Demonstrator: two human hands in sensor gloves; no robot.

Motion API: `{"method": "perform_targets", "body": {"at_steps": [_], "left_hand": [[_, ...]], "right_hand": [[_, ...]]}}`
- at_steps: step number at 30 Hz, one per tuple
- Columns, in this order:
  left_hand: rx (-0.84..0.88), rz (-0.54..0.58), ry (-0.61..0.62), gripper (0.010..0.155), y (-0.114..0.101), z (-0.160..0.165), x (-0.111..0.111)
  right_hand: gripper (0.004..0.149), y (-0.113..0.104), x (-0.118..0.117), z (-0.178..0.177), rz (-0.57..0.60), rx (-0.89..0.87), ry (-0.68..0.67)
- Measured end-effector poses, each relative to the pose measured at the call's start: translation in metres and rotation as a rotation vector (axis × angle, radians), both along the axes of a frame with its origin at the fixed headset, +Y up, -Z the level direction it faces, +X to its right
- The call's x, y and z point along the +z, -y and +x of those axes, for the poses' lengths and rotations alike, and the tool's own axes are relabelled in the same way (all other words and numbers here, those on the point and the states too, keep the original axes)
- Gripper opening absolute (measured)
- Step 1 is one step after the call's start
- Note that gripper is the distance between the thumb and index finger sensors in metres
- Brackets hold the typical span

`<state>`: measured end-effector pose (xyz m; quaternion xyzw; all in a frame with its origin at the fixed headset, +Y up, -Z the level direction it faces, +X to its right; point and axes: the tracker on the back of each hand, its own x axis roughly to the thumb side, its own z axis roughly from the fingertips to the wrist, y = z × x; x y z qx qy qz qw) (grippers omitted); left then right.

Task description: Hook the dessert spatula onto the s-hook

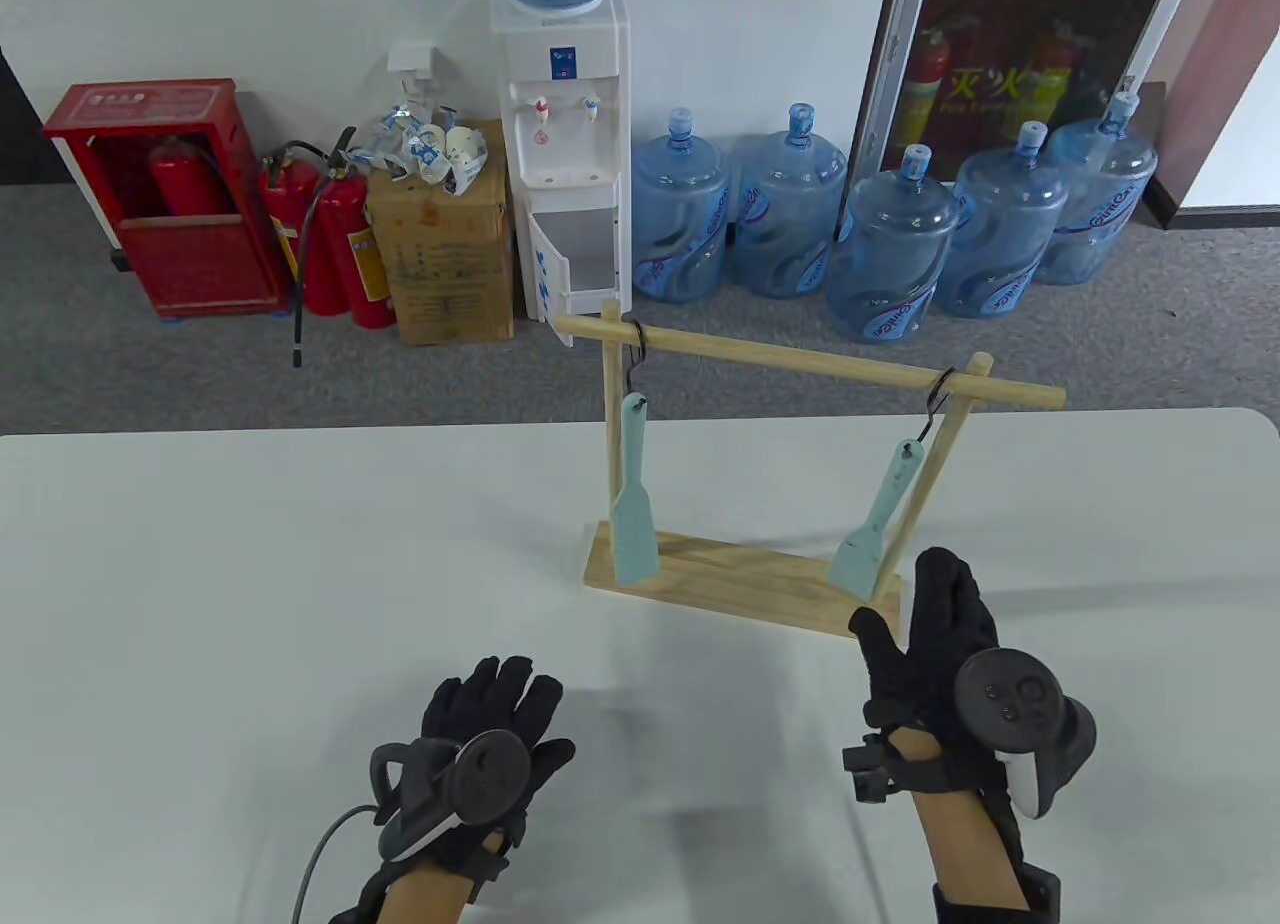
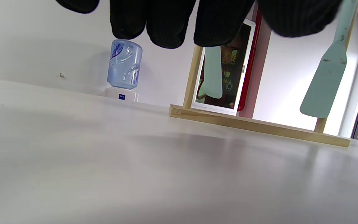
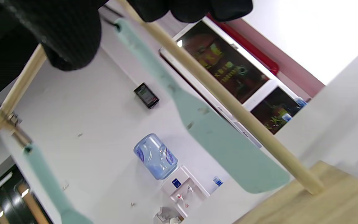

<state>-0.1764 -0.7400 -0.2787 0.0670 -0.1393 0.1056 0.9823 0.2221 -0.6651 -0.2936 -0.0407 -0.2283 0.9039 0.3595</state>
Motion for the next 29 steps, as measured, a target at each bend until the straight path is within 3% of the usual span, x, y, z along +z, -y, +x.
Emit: {"method": "perform_targets", "body": {"at_steps": [6, 19, 29], "left_hand": [[-0.013, 0.006, 0.013, 0.063, -0.002, 0.005, 0.002], [-0.004, 0.016, 0.022, 0.063, -0.006, 0.006, 0.006], [-0.042, -0.002, 0.041, 0.063, -0.001, 0.013, 0.008]], "right_hand": [[0.084, 0.001, 0.014, -0.033, 0.027, 0.152, -0.055], [0.085, 0.023, 0.032, -0.092, -0.065, 0.418, -0.172], [0.085, 0.064, 0.030, -0.110, -0.167, 0.444, -0.207]]}}
